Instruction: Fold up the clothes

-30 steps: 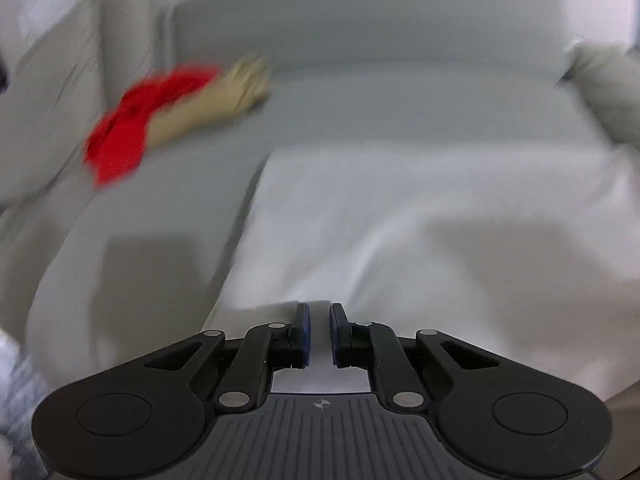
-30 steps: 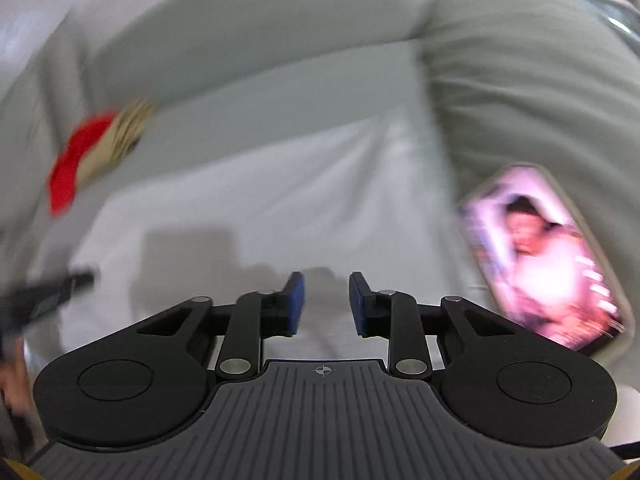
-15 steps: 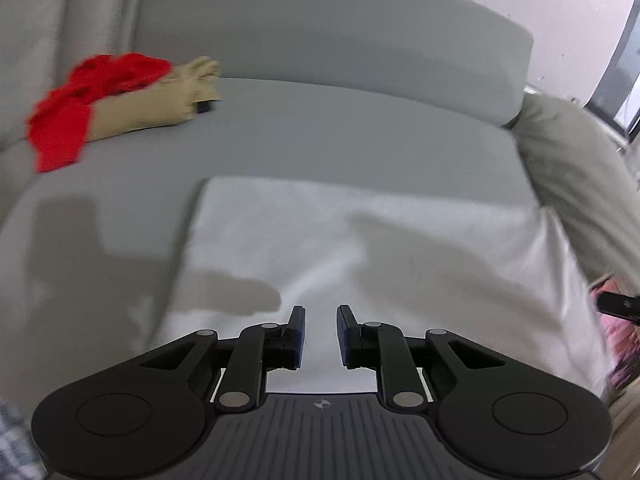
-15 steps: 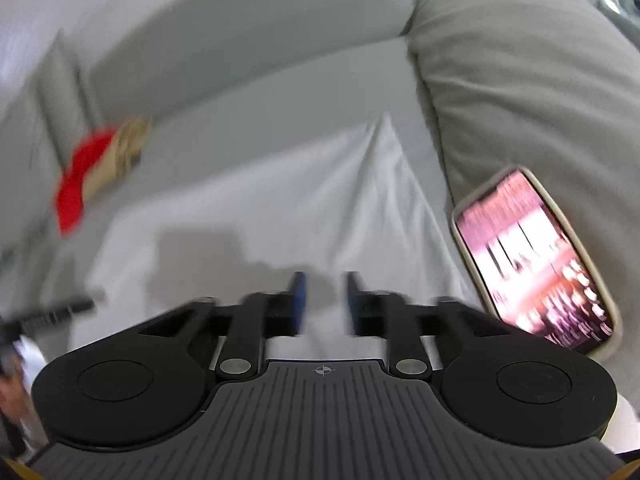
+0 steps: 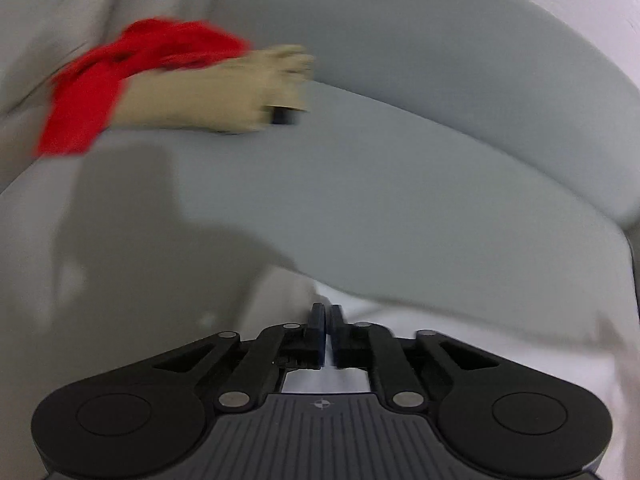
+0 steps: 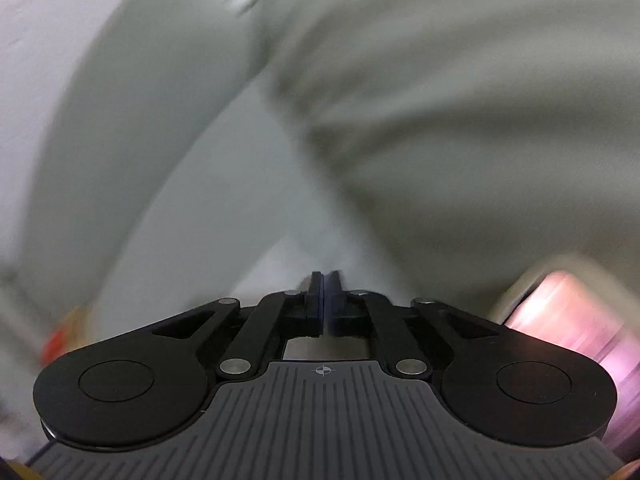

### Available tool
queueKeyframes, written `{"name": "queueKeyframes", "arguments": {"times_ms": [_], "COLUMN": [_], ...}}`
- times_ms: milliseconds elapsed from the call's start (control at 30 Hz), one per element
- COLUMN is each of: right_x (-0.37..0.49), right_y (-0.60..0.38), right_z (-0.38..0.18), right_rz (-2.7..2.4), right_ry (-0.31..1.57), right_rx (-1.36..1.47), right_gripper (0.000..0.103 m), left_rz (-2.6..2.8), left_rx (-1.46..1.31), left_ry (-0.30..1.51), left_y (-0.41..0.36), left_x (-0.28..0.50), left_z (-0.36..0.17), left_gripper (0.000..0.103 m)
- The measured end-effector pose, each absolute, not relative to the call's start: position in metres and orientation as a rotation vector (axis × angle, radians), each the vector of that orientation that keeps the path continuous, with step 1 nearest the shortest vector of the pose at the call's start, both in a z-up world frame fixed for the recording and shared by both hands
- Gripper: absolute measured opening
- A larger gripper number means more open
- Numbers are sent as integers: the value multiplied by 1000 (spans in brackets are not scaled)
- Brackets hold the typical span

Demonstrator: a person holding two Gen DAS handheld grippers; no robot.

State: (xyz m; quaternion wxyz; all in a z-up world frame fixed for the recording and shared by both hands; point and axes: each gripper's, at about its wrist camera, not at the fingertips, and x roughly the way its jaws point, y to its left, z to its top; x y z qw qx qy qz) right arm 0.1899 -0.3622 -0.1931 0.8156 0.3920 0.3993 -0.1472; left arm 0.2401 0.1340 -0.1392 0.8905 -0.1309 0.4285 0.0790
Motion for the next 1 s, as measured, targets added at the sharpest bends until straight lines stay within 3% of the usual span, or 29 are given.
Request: {"name": "queueKeyframes", "arguments": {"times_ms": [67,200,267,300,400,433,467,533,600,700,900,1000], "right_x": [185,173,187,197,228,234,237,233,225,211,239,269], "right_y": [-370,-351,-334,-327,-309,-310,-315,-326,-333,-318,-197,-165], "right_z": [-192,-171,-172,-177,-198,-203,-206,-203,-193,-176,-181,-207], "right_rz": [-292,-122,39,65,86,37,-22,-125,-218,-84,435,411], "right_ry": [821,689,724,766,910,913,882,822,777,736,985,1073], "right_rx": [905,884,894,891,872,854,836,831,813,881,878,840], "right_gripper": [11,12,14,15,15,1,0,0,12,13,13,13], "left_rz": [146,-117,-223,-214,-34,58,119,110,102,-8,-100,-71], "left_rx": [-310,-306,-285,-268,-236,-252,-267,-290,-312,-379,-455,-489], "left_ry": [857,797,836,867,905,894,882,858,834,813,877,918], "left_y": [136,114,101,99,104,115,122,121,121,111,75,85], "left_x": [230,212,218,227,255,261,263,253,242,223,204,200], "left_z": [-132,-122,-127,-133,-152,-156,-157,-149,-141,-129,-131,-138], "left_gripper": [5,8,10,17,12,9,8,6,5,7,11,9]}}
